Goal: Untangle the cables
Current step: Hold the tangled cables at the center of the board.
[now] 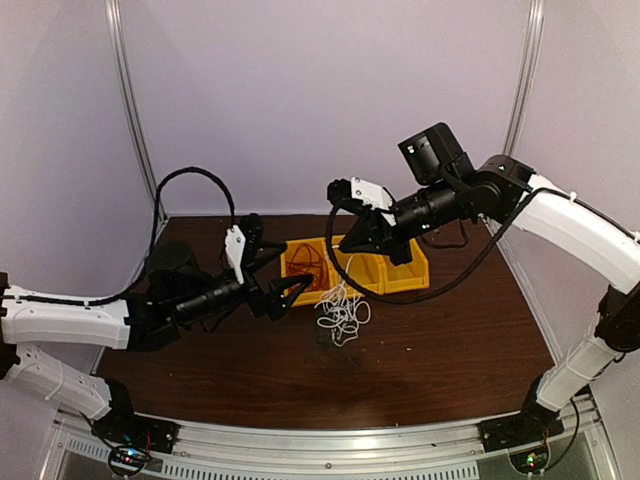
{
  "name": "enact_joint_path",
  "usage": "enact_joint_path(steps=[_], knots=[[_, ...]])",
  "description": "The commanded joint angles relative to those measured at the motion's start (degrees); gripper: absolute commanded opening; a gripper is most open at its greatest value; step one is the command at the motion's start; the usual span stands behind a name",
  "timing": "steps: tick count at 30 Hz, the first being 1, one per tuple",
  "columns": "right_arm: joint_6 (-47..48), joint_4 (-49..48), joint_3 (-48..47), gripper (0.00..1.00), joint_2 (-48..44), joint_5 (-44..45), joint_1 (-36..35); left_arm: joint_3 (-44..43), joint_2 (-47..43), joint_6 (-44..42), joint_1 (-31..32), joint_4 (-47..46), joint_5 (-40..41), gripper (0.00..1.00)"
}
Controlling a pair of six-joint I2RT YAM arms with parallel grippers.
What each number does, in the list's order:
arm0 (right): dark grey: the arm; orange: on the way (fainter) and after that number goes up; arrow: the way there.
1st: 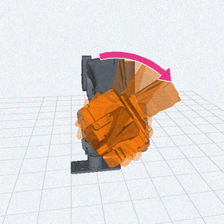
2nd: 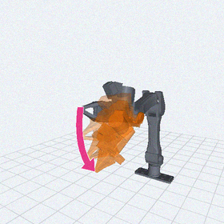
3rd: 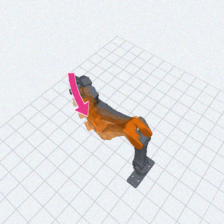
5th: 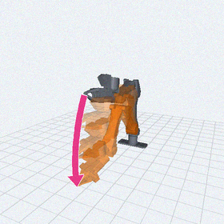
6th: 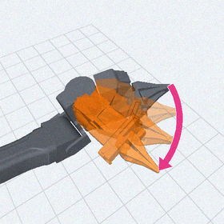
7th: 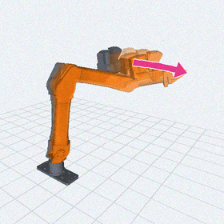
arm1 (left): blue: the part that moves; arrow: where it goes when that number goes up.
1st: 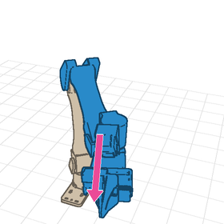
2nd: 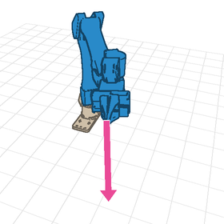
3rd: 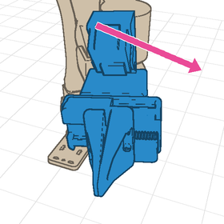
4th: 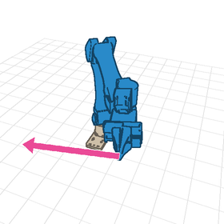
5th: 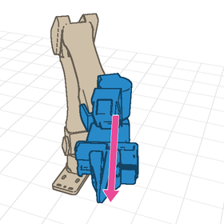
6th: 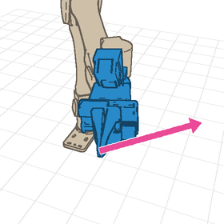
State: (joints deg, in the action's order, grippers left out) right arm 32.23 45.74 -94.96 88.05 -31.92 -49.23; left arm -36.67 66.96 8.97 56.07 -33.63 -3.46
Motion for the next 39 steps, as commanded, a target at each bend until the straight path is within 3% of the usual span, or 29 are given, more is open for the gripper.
enact_joint_path(steps=[1, 6, 10, 17, 20, 26, 33, 39], knots=[[-0.95, 1.01, -3.06, 0.0, 0.63, -1.44, -0.34, -2.43, 8.83, 0.23, 4.75, -9.52, 9.18, 0.89], [-0.64, 2.13, -2.94, 0.0, 0.51, -2.37, -0.33, -5.69, 17.29, 5.52, 5.23, -13.62, 14.39, 0.82], [-0.29, 2.25, -1.81, 0.0, -0.26, -3.13, -0.43, -7.52, 21.54, 6.17, 5.22, -16.16, 13.69, 0.78], [0.76, 1.72, 0.05, 0.0, -0.58, -1.25, -0.38, -3.63, 20.88, 3.33, 5.53, -23.88, -0.18, 0.83], [1.39, 1.52, 0.91, 0.0, -0.52, -0.16, -0.43, -5.83, 18.47, 2.1, 5.59, -12.63, 1.62, 0.83], [1.7, 1.44, 1.97, 0.0, -1.63, 0.28, -0.4, -4.04, 12.88, 3.23, 5.89, -7.05, 10.06, 0.83], [1.28, 1.81, 2.05, 0.0, -1.65, -1.34, -0.47, -8.41, 20.14, 3.62, 5.86, -9.94, 12.76, 0.8], [0.62, 2.27, 1.06, 0.0, -1.78, -3.76, -0.47, -13.46, 28.63, 4.81, 5.88, -12.91, 20.12, 0.76]])
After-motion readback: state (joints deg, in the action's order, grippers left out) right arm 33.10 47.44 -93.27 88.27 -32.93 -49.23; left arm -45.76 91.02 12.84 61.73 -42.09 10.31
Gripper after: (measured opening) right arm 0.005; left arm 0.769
